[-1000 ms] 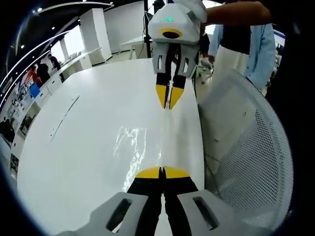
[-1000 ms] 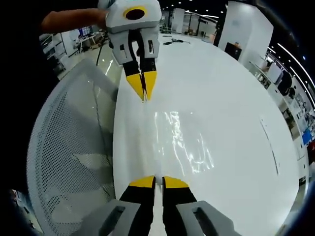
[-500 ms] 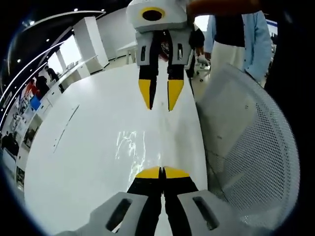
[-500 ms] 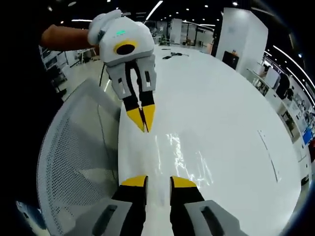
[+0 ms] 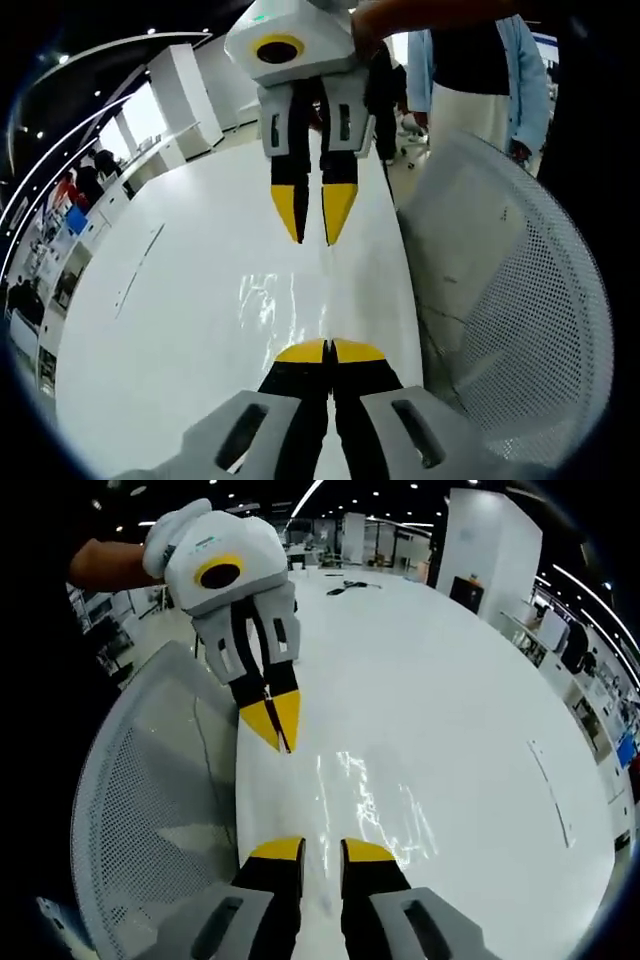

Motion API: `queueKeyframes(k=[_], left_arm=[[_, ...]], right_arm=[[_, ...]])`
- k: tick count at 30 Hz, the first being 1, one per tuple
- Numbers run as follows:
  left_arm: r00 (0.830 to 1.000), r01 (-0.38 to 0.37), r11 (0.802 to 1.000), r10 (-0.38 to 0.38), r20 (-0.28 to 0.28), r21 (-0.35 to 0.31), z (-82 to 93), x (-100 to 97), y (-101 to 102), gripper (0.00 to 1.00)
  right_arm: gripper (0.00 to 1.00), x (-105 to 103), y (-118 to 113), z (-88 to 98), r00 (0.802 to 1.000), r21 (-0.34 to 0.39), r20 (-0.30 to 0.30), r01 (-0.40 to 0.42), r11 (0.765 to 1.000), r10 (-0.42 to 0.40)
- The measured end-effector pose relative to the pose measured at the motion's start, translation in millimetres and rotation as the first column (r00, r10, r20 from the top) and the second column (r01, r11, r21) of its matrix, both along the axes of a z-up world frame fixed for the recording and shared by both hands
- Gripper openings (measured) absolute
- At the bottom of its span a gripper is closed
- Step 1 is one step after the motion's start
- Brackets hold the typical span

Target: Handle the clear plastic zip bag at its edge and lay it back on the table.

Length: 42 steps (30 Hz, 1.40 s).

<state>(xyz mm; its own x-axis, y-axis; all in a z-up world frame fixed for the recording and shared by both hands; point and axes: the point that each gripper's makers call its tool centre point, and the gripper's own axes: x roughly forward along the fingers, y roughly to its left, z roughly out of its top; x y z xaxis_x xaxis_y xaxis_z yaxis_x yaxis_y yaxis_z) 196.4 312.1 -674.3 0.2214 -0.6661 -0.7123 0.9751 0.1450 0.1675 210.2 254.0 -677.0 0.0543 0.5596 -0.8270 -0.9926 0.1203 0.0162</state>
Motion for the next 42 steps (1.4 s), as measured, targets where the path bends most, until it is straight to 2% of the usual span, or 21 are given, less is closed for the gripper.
queueKeyframes(k=[4, 8, 11, 15, 18, 22, 25, 30, 32, 37, 42], left_arm=[[1.000, -0.001, 1.000, 0.001, 0.008, -0.012, 0.7, 0.8, -1.1, 0.00], [1.000, 0.000, 1.000, 0.001, 0.023, -0.017, 2.1, 2.4, 0.0, 0.00], [0.998, 0.021, 1.000, -0.020, 0.060, -0.016, 4.4, 4.0, -0.5, 0.00], [0.996, 0.041, 0.999, -0.038, 0.078, -0.028, 4.7, 3.9, -1.0, 0.00], [0.997, 0.029, 0.999, -0.027, 0.079, -0.030, 3.3, 6.1, 1.0, 0.00], [0.997, 0.004, 0.997, 0.002, 0.073, -0.072, 7.2, 8.3, 0.7, 0.00], [0.998, -0.020, 0.996, 0.025, 0.055, -0.087, 4.4, 8.4, 2.5, 0.00], [0.998, -0.027, 0.995, 0.032, 0.052, -0.096, 1.6, 4.8, 4.2, 0.00], [0.999, -0.028, 0.995, 0.031, 0.034, -0.094, -0.2, 3.0, 4.9, 0.00], [0.998, -0.018, 0.996, 0.024, 0.063, -0.089, 1.3, 3.5, 5.4, 0.00], [0.996, -0.010, 0.996, 0.018, 0.087, -0.093, 4.9, 3.6, 4.3, 0.12]], right_arm=[[0.09, -1.4, 1.9, -2.4, 0.999, 0.006, -0.035, 0.019, 1.000, -0.019], [0.08, -0.4, 2.3, 0.3, 0.999, 0.013, -0.036, 0.022, 1.000, -0.022], [0.08, -0.9, 2.9, 0.4, 0.999, 0.014, -0.048, 0.026, 1.000, -0.025], [0.08, -5.0, 7.4, 3.2, 0.997, 0.025, -0.071, 0.035, 0.999, -0.033], [0.08, -7.8, 7.3, 0.0, 0.996, 0.015, -0.086, 0.029, 0.999, -0.028], [0.08, -10.5, 8.0, -3.9, 0.995, 0.014, -0.097, 0.032, 0.999, -0.030], [0.01, -15.1, 10.0, -7.7, 0.993, 0.003, -0.112, 0.039, 0.999, -0.038], [0.00, -18.5, 13.0, -9.4, 0.993, -0.011, -0.112, 0.037, 0.999, -0.038], [0.00, -18.0, 13.4, -9.1, 0.994, -0.015, -0.101, 0.030, 0.999, -0.032], [0.00, -17.0, 13.3, -8.4, 0.994, -0.035, -0.098, 0.036, 0.999, -0.039], [0.00, -14.1, 15.3, -10.0, 0.994, -0.045, -0.095, 0.052, 0.998, -0.056]])
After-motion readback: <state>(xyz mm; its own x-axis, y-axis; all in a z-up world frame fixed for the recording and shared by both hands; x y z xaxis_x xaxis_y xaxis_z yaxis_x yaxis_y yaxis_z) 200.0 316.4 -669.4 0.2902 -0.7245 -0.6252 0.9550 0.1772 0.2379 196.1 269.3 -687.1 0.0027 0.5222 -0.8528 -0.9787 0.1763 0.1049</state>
